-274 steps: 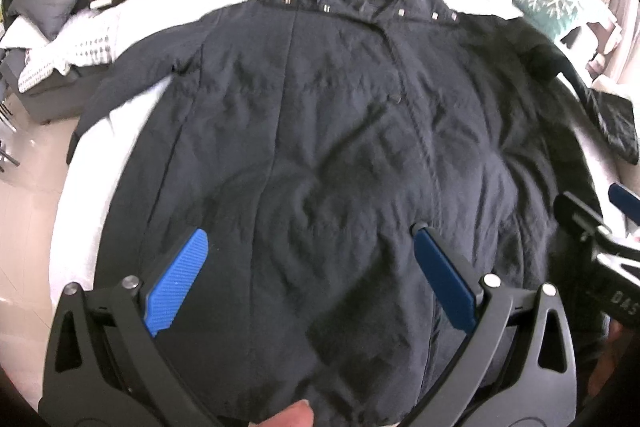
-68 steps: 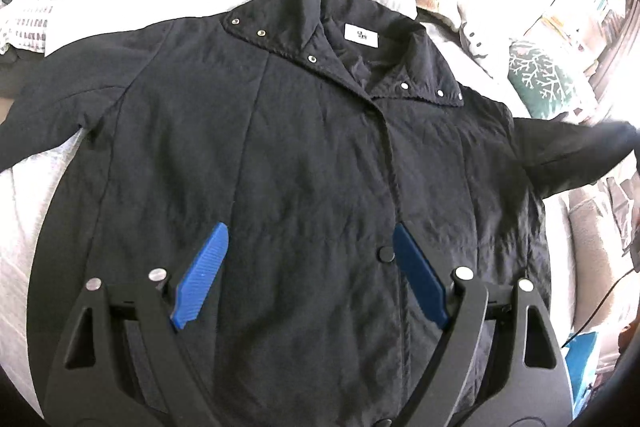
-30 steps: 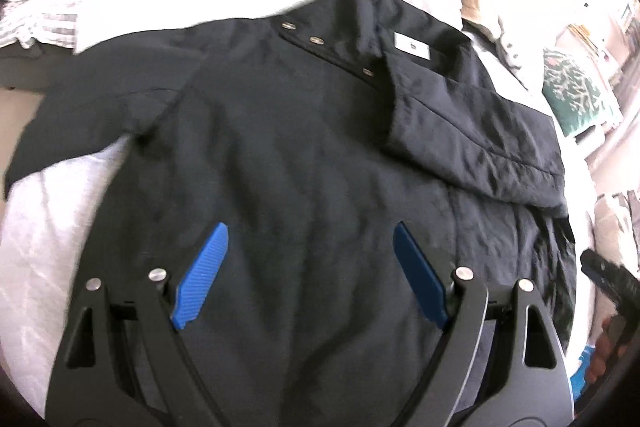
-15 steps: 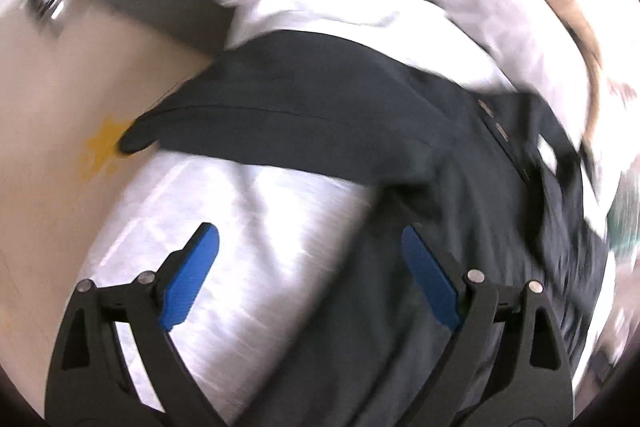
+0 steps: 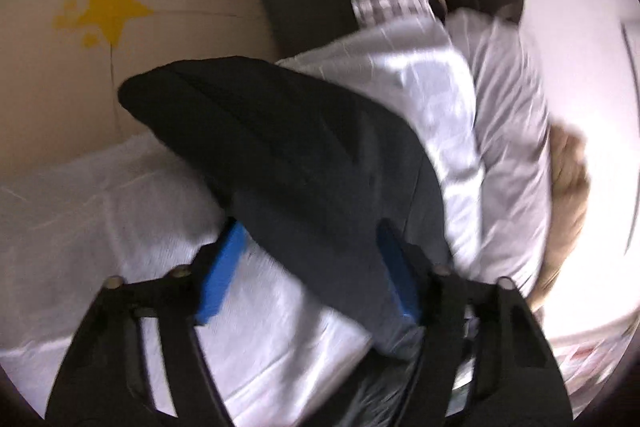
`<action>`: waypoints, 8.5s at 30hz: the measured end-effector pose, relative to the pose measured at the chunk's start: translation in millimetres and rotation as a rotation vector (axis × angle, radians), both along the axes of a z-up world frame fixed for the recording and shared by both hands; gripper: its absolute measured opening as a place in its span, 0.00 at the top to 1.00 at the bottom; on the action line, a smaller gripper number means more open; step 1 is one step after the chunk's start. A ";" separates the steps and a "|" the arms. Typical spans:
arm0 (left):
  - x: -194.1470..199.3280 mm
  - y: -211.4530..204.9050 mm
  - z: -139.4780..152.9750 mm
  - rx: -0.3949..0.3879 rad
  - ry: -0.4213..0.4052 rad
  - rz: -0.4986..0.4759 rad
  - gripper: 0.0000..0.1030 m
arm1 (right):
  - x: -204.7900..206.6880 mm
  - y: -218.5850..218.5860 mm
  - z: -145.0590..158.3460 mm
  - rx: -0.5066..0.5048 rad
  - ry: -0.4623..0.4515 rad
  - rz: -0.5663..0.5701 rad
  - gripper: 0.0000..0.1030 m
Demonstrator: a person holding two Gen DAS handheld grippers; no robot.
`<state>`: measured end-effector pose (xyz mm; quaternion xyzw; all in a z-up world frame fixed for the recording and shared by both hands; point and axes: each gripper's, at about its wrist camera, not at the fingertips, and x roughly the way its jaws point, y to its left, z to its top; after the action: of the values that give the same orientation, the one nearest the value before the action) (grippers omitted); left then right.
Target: Fold large clothes
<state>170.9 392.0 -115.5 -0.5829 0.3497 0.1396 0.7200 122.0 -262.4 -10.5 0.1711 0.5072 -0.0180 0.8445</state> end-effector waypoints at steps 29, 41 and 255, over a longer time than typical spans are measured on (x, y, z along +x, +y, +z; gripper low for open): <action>47.2 -260.7 231.8 0.598 -0.581 -0.631 0.93 | -0.4 -3.9 18.1 -0.063 -0.092 0.005 0.19; 45.0 -439.2 57.4 0.853 -0.211 -1.244 0.75 | 8.0 -3.7 9.8 -0.046 -0.068 -0.001 0.19; 48.8 -205.9 65.2 0.323 -0.018 -0.712 0.90 | -22.4 -160.7 -5.1 0.267 -0.102 -0.307 0.93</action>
<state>219.7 186.1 -50.2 -0.3055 0.4972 -0.0712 0.8090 99.6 -423.1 -15.6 0.3574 0.4298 -0.0704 0.8262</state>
